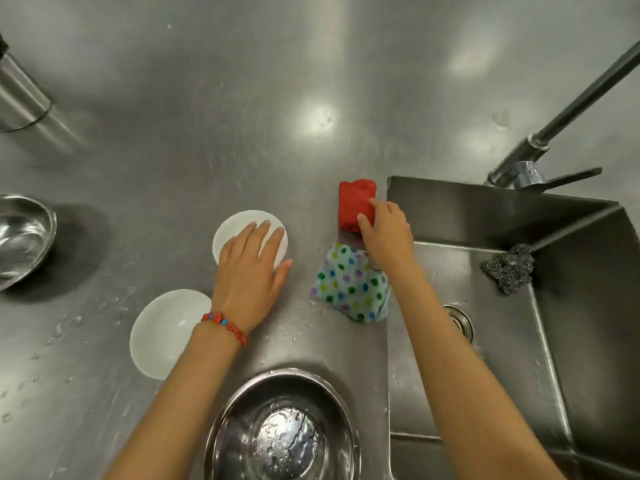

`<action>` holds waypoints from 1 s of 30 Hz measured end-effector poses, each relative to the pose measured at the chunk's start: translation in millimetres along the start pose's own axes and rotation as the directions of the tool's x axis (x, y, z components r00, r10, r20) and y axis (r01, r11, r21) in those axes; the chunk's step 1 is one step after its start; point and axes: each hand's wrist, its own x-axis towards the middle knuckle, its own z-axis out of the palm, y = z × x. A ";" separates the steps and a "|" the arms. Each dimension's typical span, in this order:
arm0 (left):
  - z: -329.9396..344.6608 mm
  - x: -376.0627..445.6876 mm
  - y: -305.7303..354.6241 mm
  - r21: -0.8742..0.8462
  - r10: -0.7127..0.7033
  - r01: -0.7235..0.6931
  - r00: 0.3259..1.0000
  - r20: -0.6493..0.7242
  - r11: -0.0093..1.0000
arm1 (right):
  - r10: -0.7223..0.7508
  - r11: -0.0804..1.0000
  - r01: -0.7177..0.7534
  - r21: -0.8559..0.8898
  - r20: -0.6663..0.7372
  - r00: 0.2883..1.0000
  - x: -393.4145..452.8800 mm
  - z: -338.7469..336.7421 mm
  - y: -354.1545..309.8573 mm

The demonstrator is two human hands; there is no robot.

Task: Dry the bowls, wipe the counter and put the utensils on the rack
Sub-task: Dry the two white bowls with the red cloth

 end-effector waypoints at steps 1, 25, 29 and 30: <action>2.7 1.9 -2.8 -0.007 0.004 -0.004 1.000 -0.006 1.000 | 0.036 0.999 -0.036 0.003 0.014 0.999 9.2 3.0 0.7; -18.7 -41.7 -33.2 -0.069 -0.154 0.149 0.985 -0.071 0.986 | 0.084 0.641 -0.156 0.752 0.134 0.987 -23.1 1.6 -43.6; -30.0 -64.2 -47.2 -0.120 -0.212 0.200 0.973 -0.091 0.972 | 0.086 0.522 -0.199 0.830 0.181 0.980 -61.4 0.0 -65.8; -31.9 -69.7 -52.7 -0.130 -0.227 0.214 0.970 -0.092 0.968 | 0.092 0.498 -0.227 0.837 0.210 0.973 -71.1 1.0 -72.2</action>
